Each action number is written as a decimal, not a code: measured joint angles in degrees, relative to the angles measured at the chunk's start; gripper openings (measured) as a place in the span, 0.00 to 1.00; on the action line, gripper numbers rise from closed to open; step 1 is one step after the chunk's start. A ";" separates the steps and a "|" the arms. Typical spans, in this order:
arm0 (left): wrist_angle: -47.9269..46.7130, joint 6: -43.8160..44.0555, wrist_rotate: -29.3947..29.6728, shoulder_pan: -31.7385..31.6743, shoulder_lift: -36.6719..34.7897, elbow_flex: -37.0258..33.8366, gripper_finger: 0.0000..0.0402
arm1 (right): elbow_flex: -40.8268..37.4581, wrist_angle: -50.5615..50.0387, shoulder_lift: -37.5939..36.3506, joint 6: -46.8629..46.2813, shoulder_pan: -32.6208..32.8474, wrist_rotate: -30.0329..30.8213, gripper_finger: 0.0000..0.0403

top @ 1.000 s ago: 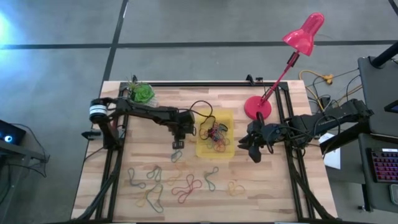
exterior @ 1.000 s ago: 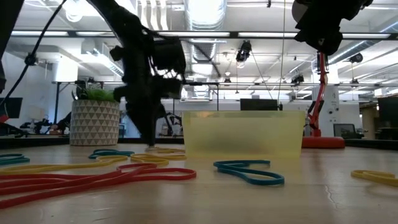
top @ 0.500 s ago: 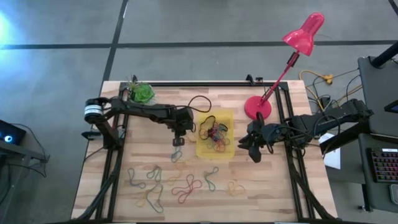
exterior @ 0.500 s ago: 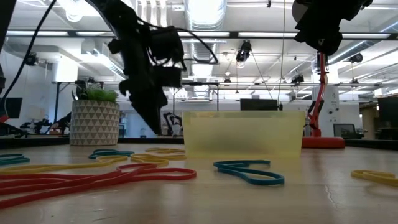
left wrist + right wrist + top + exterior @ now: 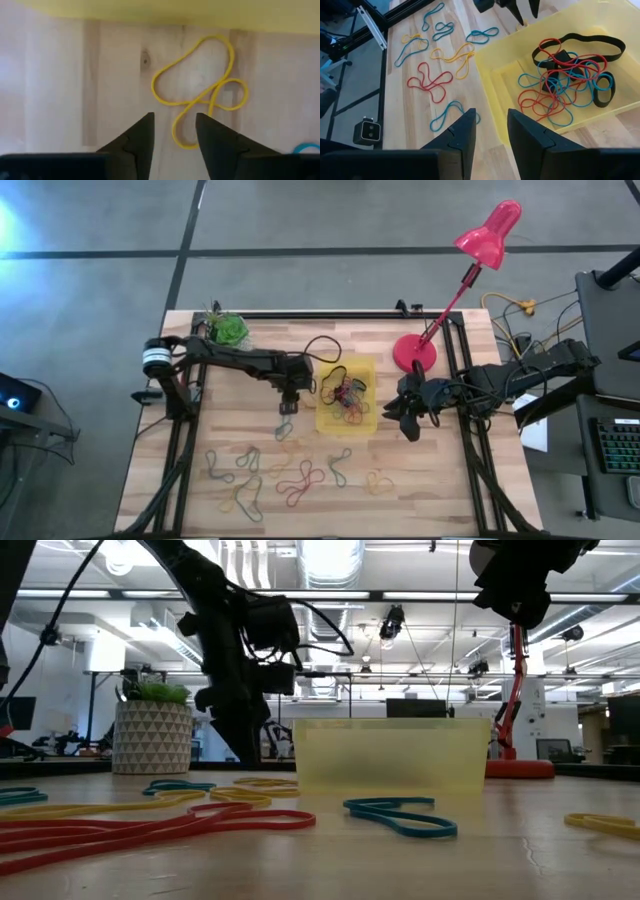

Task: Pick and place rubber bands into bin
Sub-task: Put the yellow rubber band into the bin

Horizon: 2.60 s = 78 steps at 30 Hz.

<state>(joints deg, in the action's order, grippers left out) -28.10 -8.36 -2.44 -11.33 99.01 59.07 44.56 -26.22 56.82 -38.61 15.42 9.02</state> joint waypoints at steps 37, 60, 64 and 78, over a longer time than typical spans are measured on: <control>-2.80 5.05 -4.75 -0.30 3.90 1.17 0.00 | 0.00 -0.02 0.00 -0.66 -0.02 0.09 0.22; 3.32 5.83 -1.62 -0.59 -17.98 0.85 0.00 | 0.00 -0.15 0.00 0.81 -0.04 0.07 0.22; 8.48 6.82 -1.61 -0.61 -19.47 1.00 0.00 | 0.00 -0.07 0.02 1.09 -0.04 0.09 0.20; 20.95 12.52 -3.83 -0.55 -15.57 1.27 0.00 | 0.00 0.73 0.02 1.12 -0.04 0.90 0.21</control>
<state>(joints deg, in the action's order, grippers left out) -7.14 4.16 -6.27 -11.89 83.44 60.34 44.56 -25.49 56.84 -37.49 15.38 9.92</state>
